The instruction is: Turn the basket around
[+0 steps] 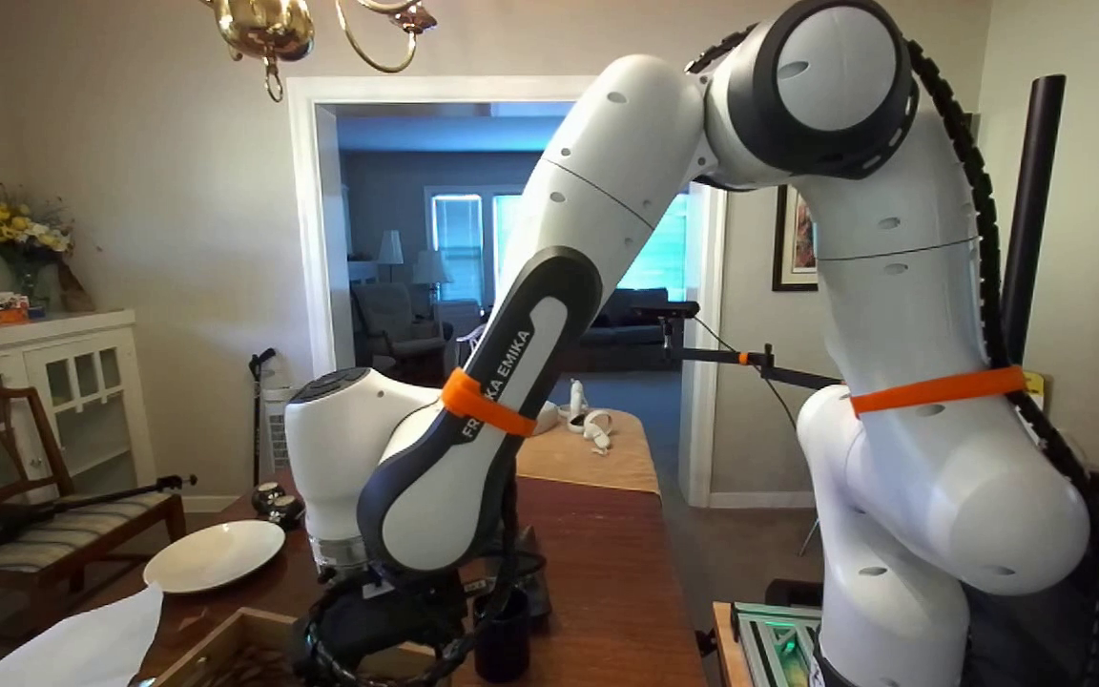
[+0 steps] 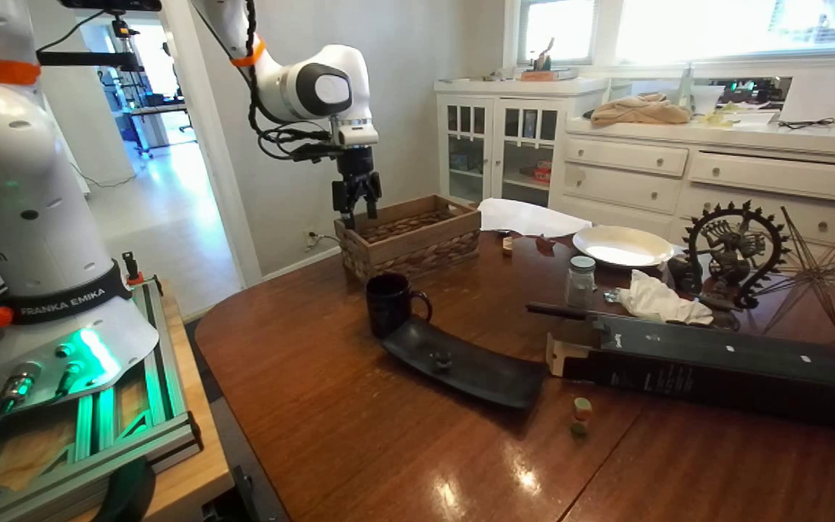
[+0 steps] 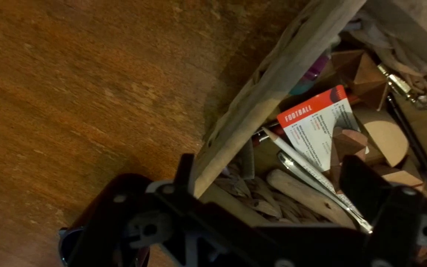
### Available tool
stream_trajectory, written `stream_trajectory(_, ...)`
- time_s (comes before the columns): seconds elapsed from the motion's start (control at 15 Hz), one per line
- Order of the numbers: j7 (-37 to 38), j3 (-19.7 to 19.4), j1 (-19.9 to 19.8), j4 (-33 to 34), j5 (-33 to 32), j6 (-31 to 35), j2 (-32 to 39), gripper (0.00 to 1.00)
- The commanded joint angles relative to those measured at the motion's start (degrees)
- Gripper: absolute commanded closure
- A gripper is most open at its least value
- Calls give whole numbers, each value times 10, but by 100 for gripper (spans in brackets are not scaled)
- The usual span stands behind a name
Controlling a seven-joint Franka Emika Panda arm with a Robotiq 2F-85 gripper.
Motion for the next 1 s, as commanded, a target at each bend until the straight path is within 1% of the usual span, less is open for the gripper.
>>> stream_trajectory(0.0, 19, 10, -5, -35, 9, 40, -16, 0)
stream_trajectory(0.2, 25, 11, -1, -41, -2, 54, -6, 0)
stream_trajectory(0.93, 48, 5, 5, -43, -33, 63, 22, 0)
